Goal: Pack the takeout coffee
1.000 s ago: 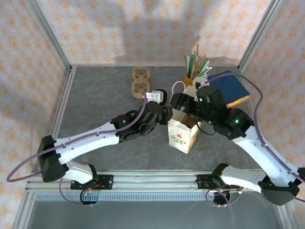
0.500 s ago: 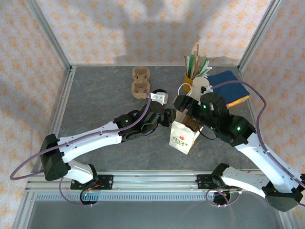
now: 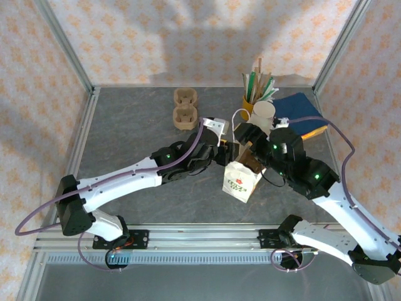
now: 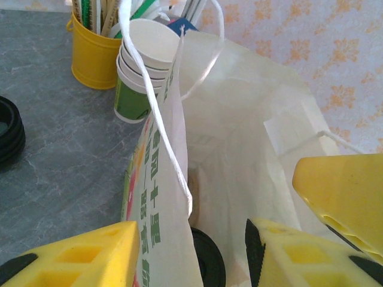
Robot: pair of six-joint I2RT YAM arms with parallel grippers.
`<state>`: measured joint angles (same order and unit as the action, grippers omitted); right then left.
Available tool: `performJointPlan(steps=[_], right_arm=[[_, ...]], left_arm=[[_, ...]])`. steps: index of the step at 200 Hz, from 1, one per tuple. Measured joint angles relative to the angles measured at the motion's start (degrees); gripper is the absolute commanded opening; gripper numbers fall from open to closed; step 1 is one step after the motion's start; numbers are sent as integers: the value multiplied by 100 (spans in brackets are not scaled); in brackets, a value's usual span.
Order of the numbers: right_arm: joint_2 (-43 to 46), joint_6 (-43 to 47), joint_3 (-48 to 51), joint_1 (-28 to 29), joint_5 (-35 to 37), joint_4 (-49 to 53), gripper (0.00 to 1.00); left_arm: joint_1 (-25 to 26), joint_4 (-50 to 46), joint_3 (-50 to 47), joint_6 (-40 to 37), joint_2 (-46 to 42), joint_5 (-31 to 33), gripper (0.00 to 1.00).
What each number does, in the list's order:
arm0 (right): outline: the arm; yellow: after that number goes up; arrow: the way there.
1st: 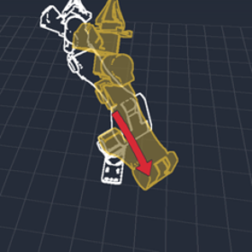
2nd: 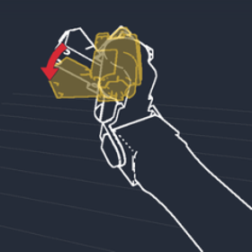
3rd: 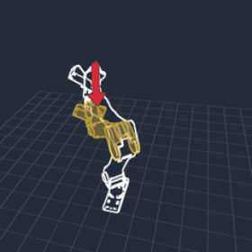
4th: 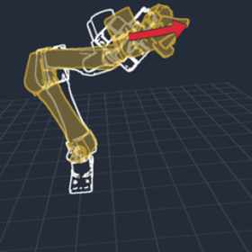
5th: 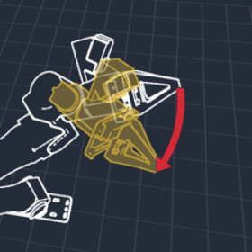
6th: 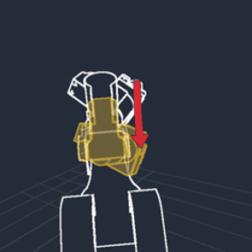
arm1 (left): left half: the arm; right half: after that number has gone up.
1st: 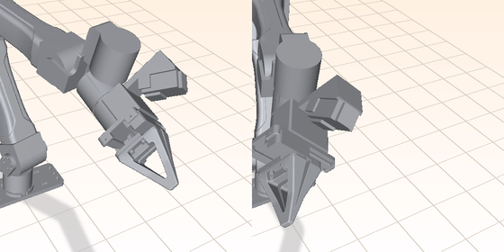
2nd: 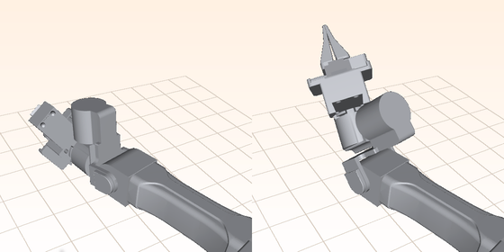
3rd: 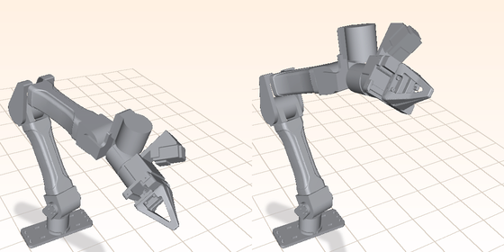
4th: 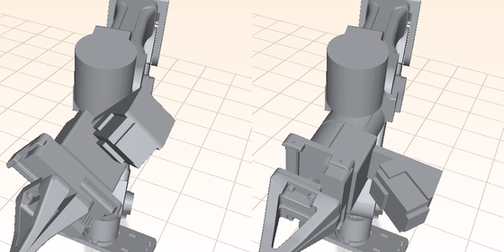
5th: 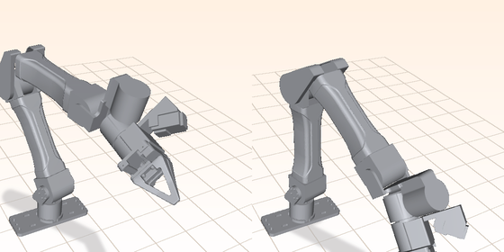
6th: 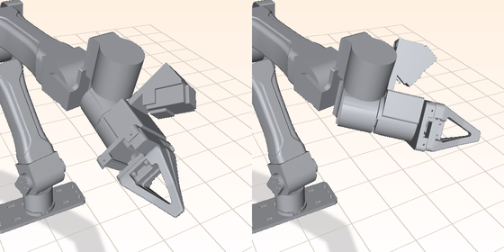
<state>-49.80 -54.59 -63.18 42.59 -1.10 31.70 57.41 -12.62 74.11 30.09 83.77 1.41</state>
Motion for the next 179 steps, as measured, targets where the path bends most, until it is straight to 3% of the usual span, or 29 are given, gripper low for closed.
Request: performJointPlan(steps=[179], right_arm=[[411, -1399, 361, -26, -625, -1080, 87]], left_arm=[[-2, -48, 0, -63, 103, -142, 35]])
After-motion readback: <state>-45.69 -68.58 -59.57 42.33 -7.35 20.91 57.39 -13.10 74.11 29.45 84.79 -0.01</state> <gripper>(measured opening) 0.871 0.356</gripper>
